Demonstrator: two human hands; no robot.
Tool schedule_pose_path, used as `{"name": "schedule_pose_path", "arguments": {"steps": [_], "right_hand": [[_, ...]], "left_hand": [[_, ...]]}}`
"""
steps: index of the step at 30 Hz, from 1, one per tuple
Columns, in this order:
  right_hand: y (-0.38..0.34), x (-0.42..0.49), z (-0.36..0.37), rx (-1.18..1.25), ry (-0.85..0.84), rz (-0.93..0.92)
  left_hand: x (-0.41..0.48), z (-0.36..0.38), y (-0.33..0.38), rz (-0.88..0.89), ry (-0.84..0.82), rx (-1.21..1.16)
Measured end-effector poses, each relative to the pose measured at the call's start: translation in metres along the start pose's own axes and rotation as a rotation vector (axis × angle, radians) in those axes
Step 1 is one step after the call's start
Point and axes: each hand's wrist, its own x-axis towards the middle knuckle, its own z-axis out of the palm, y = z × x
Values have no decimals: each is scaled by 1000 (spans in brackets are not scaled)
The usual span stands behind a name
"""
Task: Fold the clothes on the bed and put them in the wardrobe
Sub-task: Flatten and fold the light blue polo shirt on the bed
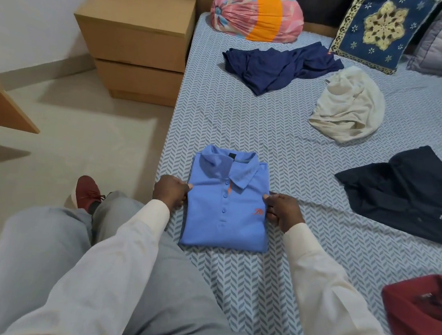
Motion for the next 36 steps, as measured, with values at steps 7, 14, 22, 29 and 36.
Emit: {"name": "schedule_pose_path", "arguments": {"steps": [7, 14, 22, 29, 36], "right_hand": [[-5, -4, 1, -124, 78, -30], [-24, -36, -8, -244, -202, 194], [13, -51, -34, -439, -200, 123], [30, -55, -28, -743, -103, -86], [16, -59, -25, -1014, -50, -132]], "left_hand": [[-3, 2, -2, 50, 63, 190], [-35, -12, 5, -133, -343, 193], [-42, -11, -10, 63, -357, 782], [-66, -12, -7, 167, -156, 870], [-86, 27, -3, 580, -430, 611]]}}
